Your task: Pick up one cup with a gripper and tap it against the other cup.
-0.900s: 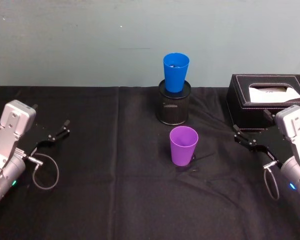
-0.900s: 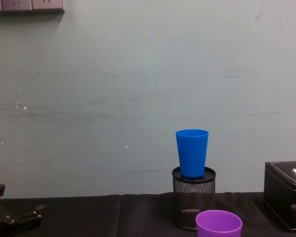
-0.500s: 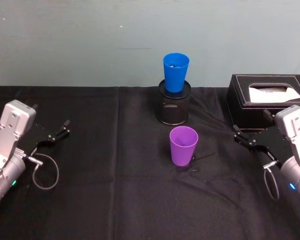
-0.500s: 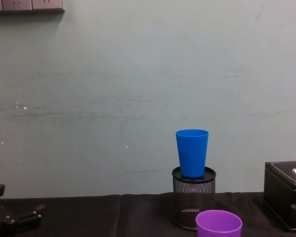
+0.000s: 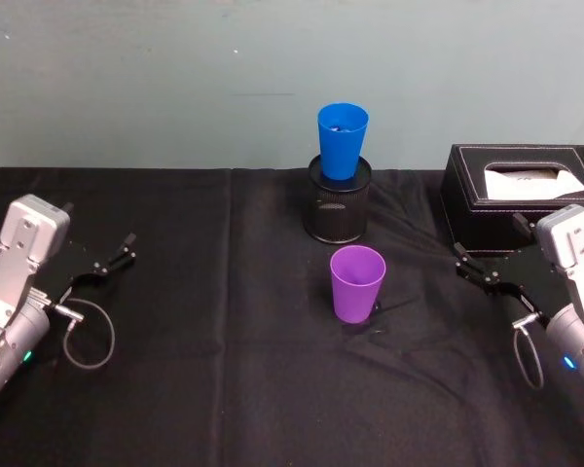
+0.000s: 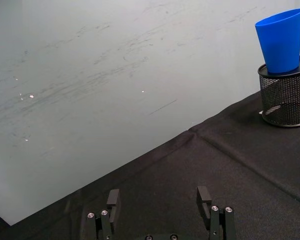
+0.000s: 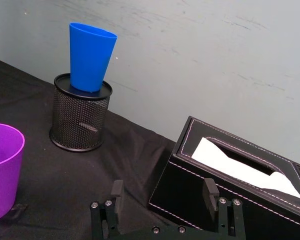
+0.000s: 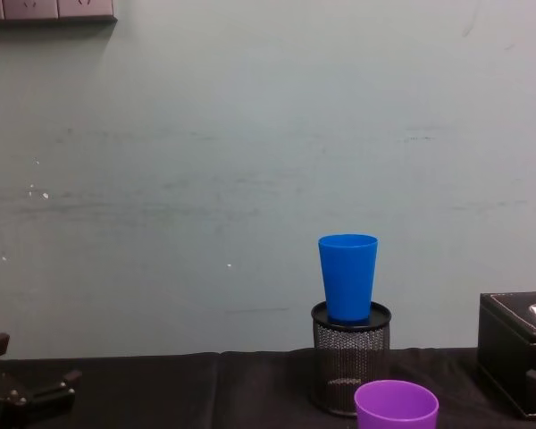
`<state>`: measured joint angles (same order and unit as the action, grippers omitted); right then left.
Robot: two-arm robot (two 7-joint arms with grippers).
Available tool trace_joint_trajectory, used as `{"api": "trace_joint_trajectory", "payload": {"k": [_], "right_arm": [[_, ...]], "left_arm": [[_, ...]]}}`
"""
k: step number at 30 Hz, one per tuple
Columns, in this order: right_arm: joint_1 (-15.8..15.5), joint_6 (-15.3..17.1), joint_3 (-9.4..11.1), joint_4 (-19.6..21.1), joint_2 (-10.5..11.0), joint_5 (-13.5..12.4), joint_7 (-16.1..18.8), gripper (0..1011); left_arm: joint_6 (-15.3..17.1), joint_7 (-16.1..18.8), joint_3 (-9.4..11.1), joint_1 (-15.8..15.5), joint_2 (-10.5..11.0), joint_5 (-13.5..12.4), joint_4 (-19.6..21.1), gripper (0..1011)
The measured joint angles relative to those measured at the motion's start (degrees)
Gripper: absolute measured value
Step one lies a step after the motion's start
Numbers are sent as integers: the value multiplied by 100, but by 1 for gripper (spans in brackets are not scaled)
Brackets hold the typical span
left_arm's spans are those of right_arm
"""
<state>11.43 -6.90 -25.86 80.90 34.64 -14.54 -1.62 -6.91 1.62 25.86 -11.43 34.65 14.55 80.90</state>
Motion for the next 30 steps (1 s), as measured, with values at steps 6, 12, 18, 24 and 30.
{"api": "trace_joint_trajectory", "payload": {"k": [6, 12, 18, 24, 30], "right_arm": [[0, 0, 0, 0, 0, 0, 0, 1003], [0, 0, 0, 0, 0, 0, 0, 1003], [-11, 5, 3, 16, 4, 15, 1, 1003], [-294, 99, -47, 411, 179, 307, 12, 1002], [-692, 99, -45, 926, 450, 208, 447, 1003]], "left_arm": [[0, 0, 0, 0, 0, 0, 0, 1000], [0, 0, 0, 0, 0, 0, 0, 1000], [0, 0, 0, 0, 0, 0, 0, 1000], [0, 0, 0, 0, 0, 0, 0, 1000], [0, 0, 0, 0, 0, 0, 0, 1000]]}}
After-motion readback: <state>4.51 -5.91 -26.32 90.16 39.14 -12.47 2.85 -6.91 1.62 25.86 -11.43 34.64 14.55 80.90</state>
